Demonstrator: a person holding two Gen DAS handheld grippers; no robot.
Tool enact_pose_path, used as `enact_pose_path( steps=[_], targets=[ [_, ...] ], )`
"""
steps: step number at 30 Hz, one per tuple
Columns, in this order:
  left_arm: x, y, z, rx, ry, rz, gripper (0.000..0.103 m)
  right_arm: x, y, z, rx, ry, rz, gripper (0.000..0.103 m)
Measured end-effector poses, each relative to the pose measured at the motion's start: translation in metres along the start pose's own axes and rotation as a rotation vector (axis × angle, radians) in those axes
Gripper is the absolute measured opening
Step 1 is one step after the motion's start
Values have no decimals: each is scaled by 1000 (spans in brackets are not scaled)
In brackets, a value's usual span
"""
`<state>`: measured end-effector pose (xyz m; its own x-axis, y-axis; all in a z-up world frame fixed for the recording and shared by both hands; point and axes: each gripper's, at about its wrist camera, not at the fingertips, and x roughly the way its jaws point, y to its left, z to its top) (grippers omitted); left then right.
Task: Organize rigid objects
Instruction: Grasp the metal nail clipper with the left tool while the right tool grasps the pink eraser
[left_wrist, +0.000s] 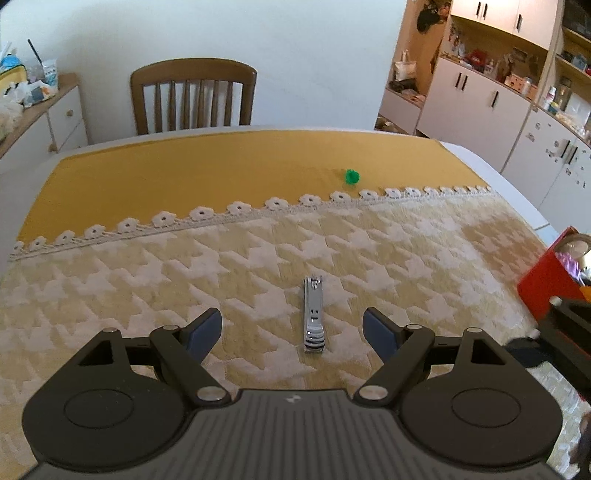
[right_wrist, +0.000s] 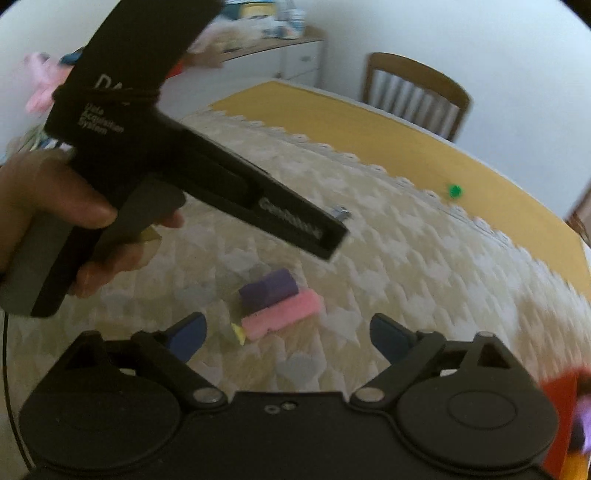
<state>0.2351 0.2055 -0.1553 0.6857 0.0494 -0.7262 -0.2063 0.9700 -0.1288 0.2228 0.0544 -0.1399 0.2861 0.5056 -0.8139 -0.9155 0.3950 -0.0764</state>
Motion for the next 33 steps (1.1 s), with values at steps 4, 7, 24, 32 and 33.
enact_pose_path(
  steps=[4,7,24,32,33],
  targets=[
    [7,-2,-1,8,7,-6,84,10,3,1,-72,22,26,84],
    [11,-4,0,22,-2,-1,83,13,3,3,-101,21,49,78],
    [27,-22,11,106,-37,32,14,5,1,-2,-136,-18,76,58],
    [23,-24,10,108,-23,35,11,-7,0,-8,-107,-20,57,58],
    [22,-24,9,108,-20,32,11,-10,-1,-9,-97,-22,57,58]
  ],
)
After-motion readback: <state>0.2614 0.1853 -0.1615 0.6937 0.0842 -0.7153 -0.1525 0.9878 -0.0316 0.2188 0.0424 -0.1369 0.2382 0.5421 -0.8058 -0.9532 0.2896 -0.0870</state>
